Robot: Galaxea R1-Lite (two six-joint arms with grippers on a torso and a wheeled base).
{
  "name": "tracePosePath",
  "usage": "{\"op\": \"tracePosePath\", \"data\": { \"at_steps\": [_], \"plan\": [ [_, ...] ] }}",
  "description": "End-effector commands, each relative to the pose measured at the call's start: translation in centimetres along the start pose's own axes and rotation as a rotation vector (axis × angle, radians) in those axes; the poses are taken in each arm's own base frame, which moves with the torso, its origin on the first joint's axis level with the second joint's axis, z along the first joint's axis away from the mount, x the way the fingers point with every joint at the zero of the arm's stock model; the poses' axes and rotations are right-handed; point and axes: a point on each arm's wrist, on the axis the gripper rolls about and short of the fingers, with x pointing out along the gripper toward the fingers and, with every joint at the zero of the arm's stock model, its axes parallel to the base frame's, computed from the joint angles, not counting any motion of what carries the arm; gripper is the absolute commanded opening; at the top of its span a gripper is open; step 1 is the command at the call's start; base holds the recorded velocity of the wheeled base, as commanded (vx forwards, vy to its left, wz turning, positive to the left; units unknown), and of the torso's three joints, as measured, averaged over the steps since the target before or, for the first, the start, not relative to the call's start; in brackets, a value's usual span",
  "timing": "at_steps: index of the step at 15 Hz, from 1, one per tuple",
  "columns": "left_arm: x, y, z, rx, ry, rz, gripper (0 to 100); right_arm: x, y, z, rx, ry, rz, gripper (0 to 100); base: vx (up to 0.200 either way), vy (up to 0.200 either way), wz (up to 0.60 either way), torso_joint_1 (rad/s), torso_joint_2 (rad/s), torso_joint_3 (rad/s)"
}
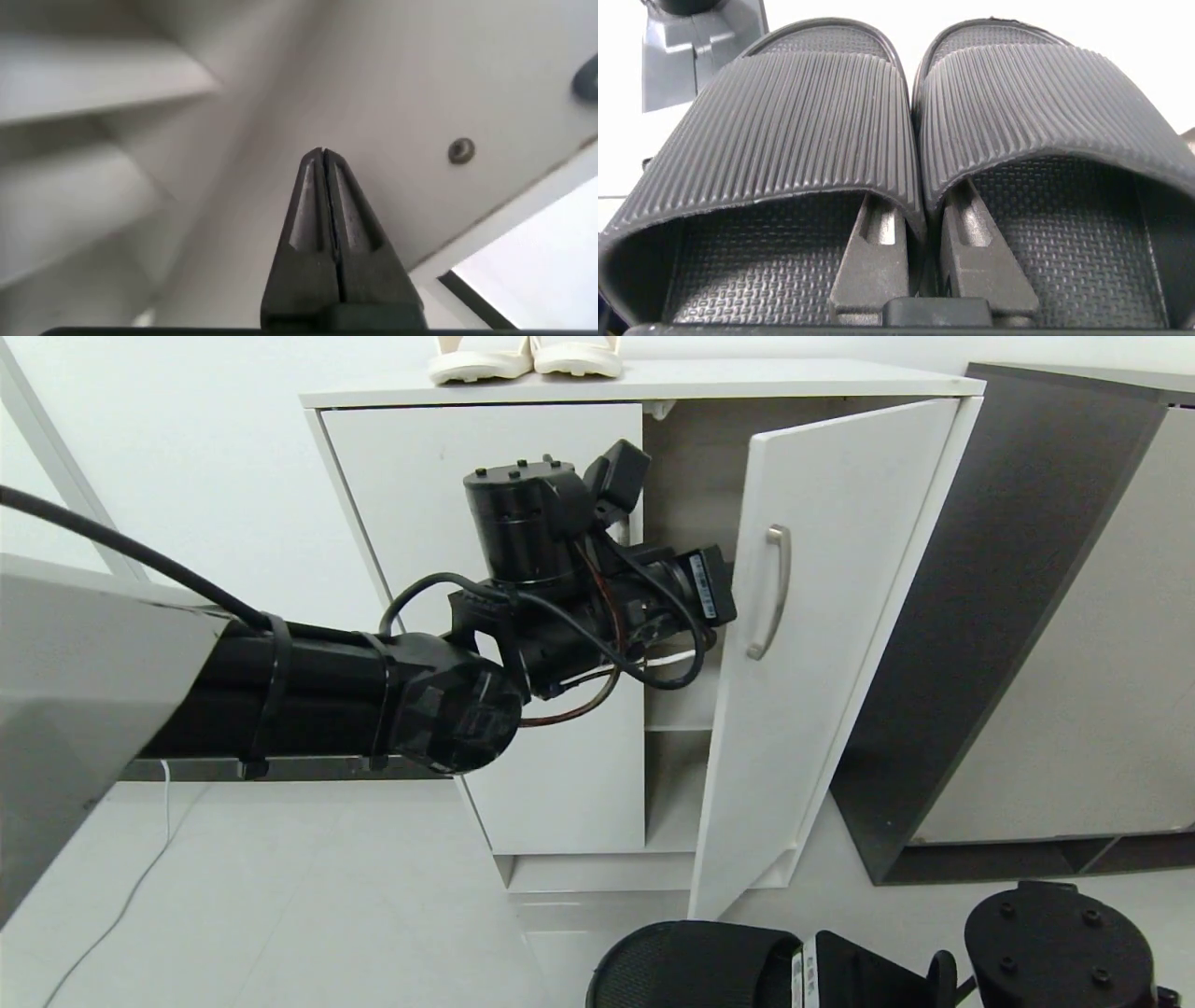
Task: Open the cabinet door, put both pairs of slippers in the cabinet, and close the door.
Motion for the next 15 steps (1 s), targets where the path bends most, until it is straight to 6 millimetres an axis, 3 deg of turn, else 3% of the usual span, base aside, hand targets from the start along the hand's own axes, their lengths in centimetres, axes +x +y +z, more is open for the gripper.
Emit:
{"op": "tracePosePath", "data": {
  "at_steps": [1,4,8,9,10,12,15],
  "plan": [
    [-0.2,-2.4,-0.5,-0.005,0.008,-0.056,0,-0.2,0.1,-0.2,-0.019,0.004,0.004,0,0.0,0.0,0.0,0.0,0.0,0.0],
    [-0.8,-4.3,-0.7,-0.008,0.004,-0.105,0,-0.3,0.4,-0.1,-0.04,-0.01,0.014,0,0.0,0.0,0.0,0.0,0.0,0.0],
    [-0.7,-9.2,-1.7,-0.03,0.03,-0.226,0,-0.2,0.4,-0.1,-0.038,-0.008,0.015,0,0.0,0.0,0.0,0.0,0.0,0.0],
    [-0.8,-9.4,-2.0,-0.031,0.037,-0.231,0,-0.2,0.4,-0.1,-0.037,-0.011,0.013,0,0.0,0.0,0.0,0.0,0.0,0.0],
    [-0.8,-9.1,-1.9,-0.028,0.033,-0.22,0,-0.1,0.3,0.1,-0.03,-0.021,0.005,0,0.0,0.0,0.0,0.0,0.0,0.0],
    [-1.7,-5.1,0.2,0.0,-0.025,-0.075,0,0.4,-1.2,0.3,0.025,-0.02,-0.055,0,0.0,0.0,0.0,0.0,0.0,0.0],
    [-5.1,0.4,4.0,0.076,-0.151,0.281,0,2.3,-3.4,1.1,0.18,-0.019,-0.303,0,0.0,0.0,0.0,0.0,0.0,0.0]
  ]
}}
